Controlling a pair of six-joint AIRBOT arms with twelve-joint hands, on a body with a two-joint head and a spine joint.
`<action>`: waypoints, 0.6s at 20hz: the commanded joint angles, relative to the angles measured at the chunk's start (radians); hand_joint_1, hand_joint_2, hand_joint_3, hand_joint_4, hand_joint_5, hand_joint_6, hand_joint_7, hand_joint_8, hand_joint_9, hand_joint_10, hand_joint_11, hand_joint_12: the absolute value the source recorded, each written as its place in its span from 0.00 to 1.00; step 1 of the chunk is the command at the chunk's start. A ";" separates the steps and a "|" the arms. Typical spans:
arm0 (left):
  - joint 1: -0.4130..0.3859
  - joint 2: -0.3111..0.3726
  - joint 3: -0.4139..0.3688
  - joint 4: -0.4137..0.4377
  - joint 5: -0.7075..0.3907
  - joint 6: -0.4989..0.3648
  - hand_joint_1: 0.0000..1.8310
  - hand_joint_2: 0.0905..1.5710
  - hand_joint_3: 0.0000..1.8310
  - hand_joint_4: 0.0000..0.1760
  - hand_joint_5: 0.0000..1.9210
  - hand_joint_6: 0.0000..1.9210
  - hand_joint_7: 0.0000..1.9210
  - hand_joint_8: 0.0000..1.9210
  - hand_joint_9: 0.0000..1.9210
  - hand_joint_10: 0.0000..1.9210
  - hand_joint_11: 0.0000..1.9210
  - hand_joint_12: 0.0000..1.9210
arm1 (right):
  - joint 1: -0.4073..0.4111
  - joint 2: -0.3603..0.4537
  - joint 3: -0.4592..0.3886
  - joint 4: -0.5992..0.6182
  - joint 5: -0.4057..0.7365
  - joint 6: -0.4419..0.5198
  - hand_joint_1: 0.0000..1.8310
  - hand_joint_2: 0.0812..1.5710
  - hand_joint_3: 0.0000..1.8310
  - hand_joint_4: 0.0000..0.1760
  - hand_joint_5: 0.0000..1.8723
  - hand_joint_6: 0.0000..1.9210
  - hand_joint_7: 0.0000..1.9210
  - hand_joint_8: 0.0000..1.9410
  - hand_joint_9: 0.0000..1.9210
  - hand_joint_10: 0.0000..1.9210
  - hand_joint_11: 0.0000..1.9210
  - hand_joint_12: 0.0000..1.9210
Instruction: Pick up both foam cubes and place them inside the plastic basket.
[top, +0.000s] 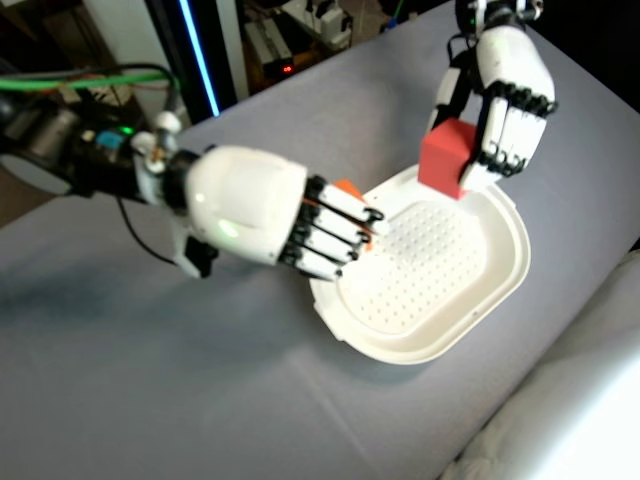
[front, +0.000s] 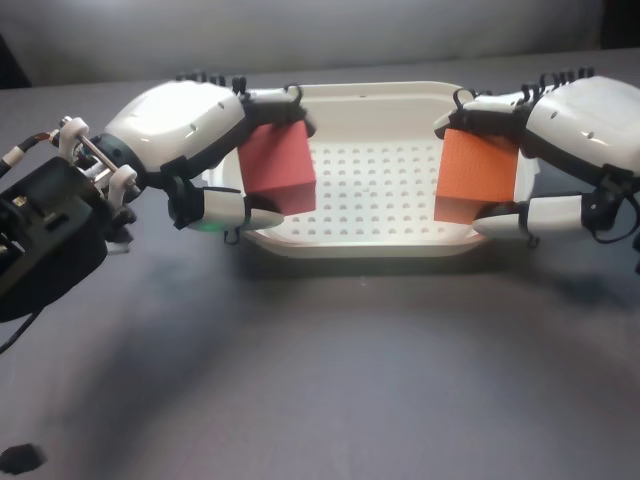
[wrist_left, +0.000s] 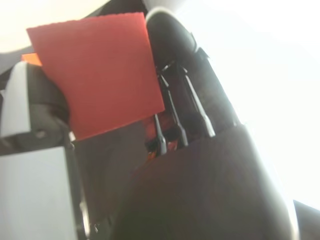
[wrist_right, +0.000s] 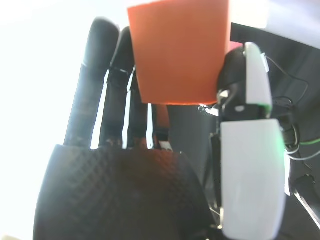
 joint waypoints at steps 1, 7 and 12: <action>-0.017 0.000 0.013 -0.022 -0.087 0.007 0.46 0.71 0.00 0.00 0.19 0.21 0.23 0.26 0.24 0.60 0.17 0.97 | 0.020 -0.001 0.011 0.013 0.088 0.004 0.10 0.82 0.00 0.00 0.03 0.19 0.12 0.19 0.08 0.43 0.02 0.83; -0.012 0.009 0.001 -0.050 -0.072 0.056 0.16 0.62 0.00 0.68 0.00 0.00 0.00 0.00 0.00 0.00 0.00 0.01 | 0.024 -0.009 0.024 0.037 0.059 -0.002 0.01 0.63 0.00 0.74 0.00 0.00 0.00 0.00 0.00 0.00 0.00 0.95; 0.052 0.099 -0.090 -0.089 -0.251 0.063 0.17 0.65 0.01 0.78 0.00 0.00 0.00 0.00 0.00 0.00 0.00 0.00 | 0.022 0.052 -0.067 0.040 0.165 -0.014 0.01 0.66 0.00 0.76 0.00 0.00 0.00 0.00 0.00 0.00 0.00 0.01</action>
